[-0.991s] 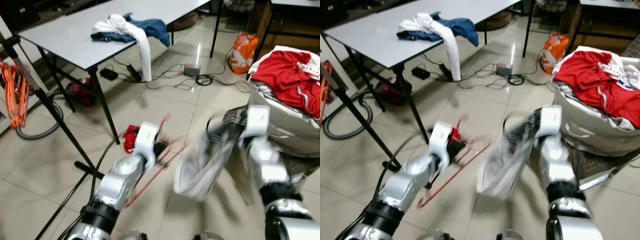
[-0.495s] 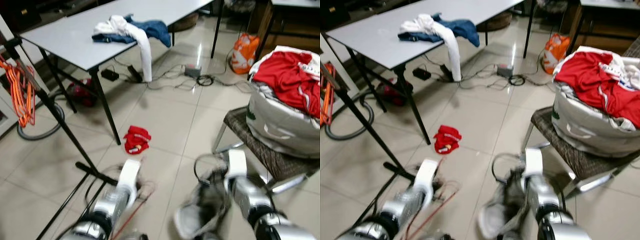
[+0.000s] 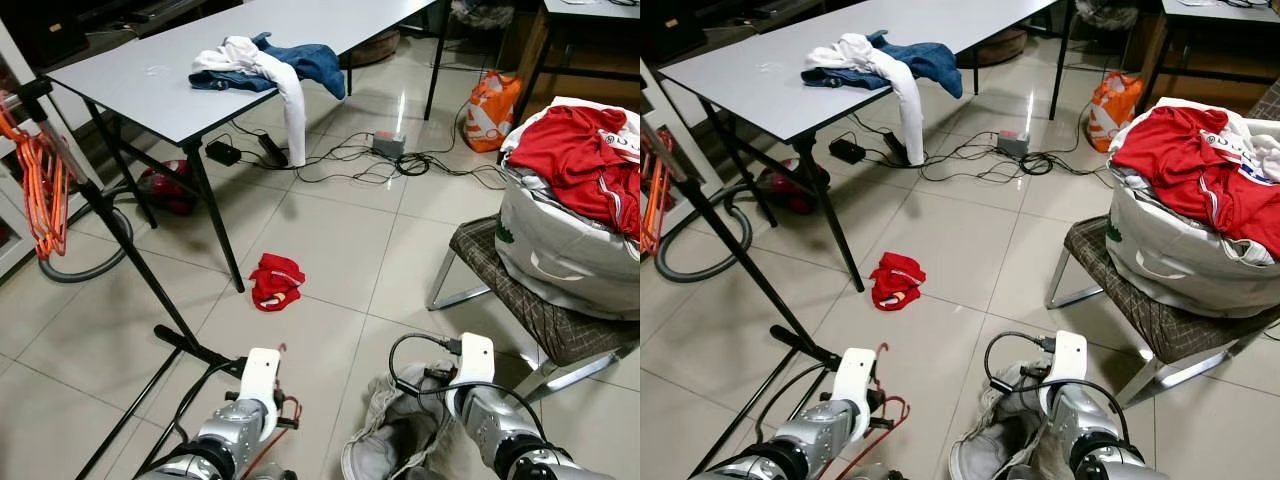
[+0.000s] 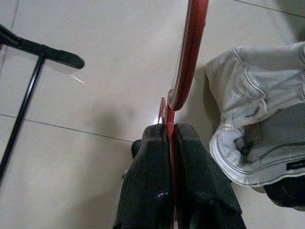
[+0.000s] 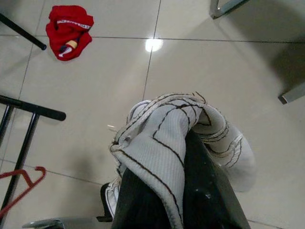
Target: Hang hanger
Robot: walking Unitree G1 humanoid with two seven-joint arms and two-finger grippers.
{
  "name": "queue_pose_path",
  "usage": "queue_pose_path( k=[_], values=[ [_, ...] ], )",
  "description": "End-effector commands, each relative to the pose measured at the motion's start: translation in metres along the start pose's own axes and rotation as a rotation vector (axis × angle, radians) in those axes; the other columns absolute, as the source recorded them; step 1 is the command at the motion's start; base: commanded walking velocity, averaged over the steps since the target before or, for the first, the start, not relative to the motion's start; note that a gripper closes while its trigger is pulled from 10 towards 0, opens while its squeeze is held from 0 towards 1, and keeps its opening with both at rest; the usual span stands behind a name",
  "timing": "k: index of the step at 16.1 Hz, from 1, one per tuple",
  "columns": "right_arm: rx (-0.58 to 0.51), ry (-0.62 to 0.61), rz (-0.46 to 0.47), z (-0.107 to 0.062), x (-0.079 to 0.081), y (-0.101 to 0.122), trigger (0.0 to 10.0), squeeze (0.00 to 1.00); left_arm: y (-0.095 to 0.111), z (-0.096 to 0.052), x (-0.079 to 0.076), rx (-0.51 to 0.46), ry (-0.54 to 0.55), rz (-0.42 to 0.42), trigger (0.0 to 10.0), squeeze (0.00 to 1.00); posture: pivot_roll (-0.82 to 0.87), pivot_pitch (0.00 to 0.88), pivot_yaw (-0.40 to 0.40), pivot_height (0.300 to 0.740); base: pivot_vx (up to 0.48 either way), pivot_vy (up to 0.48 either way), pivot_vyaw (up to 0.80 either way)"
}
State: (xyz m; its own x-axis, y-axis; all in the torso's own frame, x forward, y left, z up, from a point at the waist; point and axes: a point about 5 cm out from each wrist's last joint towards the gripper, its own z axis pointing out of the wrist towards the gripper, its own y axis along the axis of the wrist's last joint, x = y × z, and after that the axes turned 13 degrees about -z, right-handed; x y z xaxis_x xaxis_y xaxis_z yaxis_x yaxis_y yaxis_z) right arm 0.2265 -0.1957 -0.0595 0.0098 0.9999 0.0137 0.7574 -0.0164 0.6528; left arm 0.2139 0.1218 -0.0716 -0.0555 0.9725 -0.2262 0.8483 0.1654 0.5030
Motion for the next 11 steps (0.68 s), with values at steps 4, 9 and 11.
queue_pose_path(
  k=[4,9,11],
  values=[
    [-0.005,0.007,-0.013,0.000,0.002,-0.002,0.0,0.00,-0.005,-0.001,0.009,0.005,0.054,-0.040,10.0,0.00,-0.07,0.000,0.071,0.740,0.000,0.000,0.00],
    [0.001,0.015,-0.026,0.000,0.004,-0.004,0.0,0.00,0.000,-0.001,0.012,-0.002,0.067,-0.047,10.0,0.00,-0.07,0.000,0.068,0.740,0.000,0.000,0.00],
    [-0.002,0.016,-0.033,0.000,0.005,-0.002,0.0,0.00,0.005,-0.001,0.014,-0.017,0.082,-0.063,10.0,0.00,-0.07,0.000,0.070,0.740,0.000,0.000,0.00]
  ],
)
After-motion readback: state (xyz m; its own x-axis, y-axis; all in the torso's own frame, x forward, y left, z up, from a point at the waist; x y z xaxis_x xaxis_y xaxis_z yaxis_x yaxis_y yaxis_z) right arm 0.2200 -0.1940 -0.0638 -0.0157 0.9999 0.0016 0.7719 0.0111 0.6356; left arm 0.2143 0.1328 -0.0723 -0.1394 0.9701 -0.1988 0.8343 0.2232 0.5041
